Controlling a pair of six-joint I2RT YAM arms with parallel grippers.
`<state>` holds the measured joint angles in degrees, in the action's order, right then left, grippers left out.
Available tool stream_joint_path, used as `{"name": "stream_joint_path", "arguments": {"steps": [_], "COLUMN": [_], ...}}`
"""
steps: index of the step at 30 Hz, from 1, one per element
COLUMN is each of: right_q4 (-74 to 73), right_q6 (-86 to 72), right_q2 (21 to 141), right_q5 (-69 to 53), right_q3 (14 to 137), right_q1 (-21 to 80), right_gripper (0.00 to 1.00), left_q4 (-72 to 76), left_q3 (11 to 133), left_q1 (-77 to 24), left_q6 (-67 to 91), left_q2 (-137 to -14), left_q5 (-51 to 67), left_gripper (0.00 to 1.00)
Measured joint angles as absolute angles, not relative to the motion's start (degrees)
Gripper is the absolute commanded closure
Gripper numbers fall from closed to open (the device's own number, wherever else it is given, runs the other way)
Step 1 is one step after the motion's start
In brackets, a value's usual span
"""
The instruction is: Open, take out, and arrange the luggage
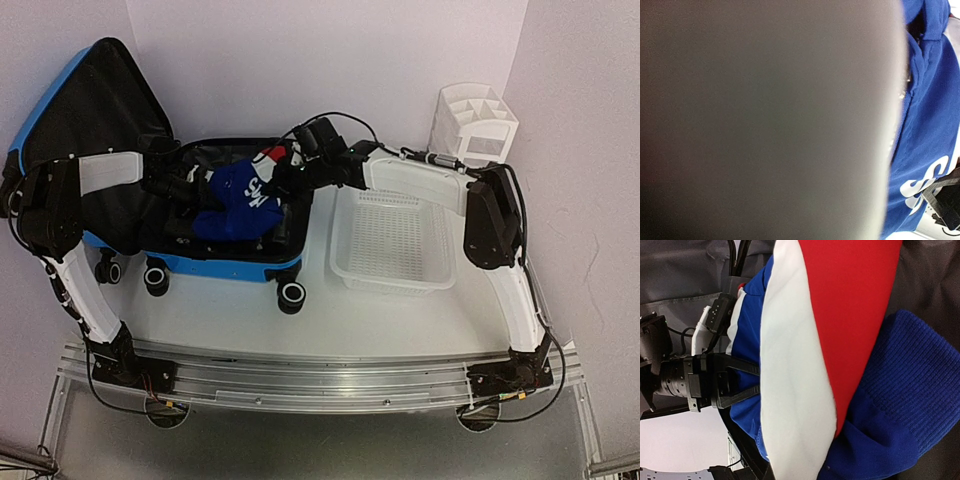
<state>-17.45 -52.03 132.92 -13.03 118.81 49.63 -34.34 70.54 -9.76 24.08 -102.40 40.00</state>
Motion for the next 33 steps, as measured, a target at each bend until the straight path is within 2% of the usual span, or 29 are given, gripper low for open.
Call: {"name": "stream_joint_path", "arguments": {"steps": [14, 24, 33], "right_q4": [-17.7, -19.2, -23.6], "right_q6": [-50.3, -48.4, -45.1], "right_q2": [132.4, 130.9, 121.6], "right_q5": [-10.6, -10.0, -8.9], "right_q3": [121.2, 122.7, 117.4], "right_q1": [48.7, 48.2, 43.7], "right_gripper": [1.00, 1.00, 1.00], "left_q4": [-43.4, -44.5, -42.2], "left_q3": [82.0, 84.9, 96.4], "left_q1": [-10.7, -11.1, -19.9], "left_q6": [21.8, 21.5, 21.5], "left_q2": [-99.9, -99.2, -102.3], "left_q5": [39.4, 40.0, 37.9], "left_gripper": [1.00, 1.00, 1.00]}}
